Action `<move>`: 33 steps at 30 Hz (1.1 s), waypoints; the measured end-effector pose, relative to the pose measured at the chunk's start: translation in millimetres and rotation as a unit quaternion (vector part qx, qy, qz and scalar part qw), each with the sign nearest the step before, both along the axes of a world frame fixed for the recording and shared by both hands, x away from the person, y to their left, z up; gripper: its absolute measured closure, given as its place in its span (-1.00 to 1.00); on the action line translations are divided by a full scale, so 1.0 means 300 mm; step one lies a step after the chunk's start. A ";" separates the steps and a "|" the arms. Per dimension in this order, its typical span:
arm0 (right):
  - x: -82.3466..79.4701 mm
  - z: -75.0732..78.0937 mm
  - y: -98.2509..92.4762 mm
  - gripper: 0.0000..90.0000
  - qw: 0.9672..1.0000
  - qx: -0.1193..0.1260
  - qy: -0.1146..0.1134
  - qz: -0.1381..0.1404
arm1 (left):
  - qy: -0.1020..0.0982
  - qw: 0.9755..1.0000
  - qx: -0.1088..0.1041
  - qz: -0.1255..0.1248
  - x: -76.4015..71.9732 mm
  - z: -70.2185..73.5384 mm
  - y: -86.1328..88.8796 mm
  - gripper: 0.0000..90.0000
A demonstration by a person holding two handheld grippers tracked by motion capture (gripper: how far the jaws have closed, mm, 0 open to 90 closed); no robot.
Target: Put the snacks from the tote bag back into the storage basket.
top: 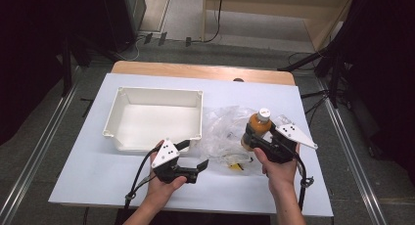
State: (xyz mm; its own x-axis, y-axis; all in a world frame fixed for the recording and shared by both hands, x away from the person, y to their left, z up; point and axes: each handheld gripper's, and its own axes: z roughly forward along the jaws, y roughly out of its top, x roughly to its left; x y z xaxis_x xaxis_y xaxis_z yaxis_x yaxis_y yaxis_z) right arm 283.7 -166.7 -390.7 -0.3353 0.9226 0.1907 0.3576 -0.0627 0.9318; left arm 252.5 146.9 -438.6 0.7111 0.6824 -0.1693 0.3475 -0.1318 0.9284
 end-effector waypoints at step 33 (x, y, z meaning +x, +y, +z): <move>-0.017 0.026 -0.015 -0.31 1.000 0.016 0.006 -0.017 | -0.012 0.981 0.023 0.195 -0.145 0.021 0.535 -0.80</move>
